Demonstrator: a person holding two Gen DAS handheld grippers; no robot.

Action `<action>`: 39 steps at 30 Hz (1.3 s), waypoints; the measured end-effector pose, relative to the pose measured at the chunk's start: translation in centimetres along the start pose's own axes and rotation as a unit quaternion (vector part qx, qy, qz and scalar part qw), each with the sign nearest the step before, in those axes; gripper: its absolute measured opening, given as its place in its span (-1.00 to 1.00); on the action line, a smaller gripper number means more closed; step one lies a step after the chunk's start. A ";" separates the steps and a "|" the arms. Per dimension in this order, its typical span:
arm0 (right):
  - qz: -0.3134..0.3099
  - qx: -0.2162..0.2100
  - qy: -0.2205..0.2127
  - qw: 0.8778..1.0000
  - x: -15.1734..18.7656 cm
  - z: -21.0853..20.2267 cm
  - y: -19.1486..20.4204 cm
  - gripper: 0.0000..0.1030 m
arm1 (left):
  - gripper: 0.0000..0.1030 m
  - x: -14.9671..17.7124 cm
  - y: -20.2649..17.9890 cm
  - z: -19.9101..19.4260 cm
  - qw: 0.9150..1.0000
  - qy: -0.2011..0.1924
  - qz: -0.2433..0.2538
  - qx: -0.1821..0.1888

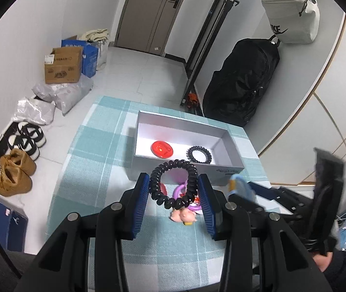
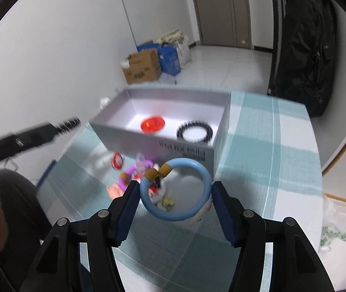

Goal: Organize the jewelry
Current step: 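Grasp the light blue ring with the right gripper while the left gripper lifts the coil, then carry the coil and blue ring into the white box and open both grippers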

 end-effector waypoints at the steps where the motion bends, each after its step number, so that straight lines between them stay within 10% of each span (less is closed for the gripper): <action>1: 0.000 -0.004 -0.011 1.000 -0.3 -0.4 0.1 0.16 | -0.32 -0.2 -0.1 0.1 1.000 -0.001 0.000 -0.001; 13: -0.018 -0.034 -0.091 0.995 -4.1 -1.9 0.8 0.16 | -0.32 -3.0 -0.8 2.4 0.999 -0.006 0.017 -0.028; 39: 0.019 -0.044 -0.066 0.997 -8.0 4.1 -2.9 0.16 | -0.32 -5.8 -1.3 9.0 0.998 0.054 0.034 0.001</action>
Point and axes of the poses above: each gripper's, at about its wrist camera, not at the fingertips, and z roughly the way its jaws point, y to its left, x to its underside, the point moved 3 cm from there along z, roughly the way its jaws point, and after that the axes turned 7 degrees about -z, right-handed, at the moved point
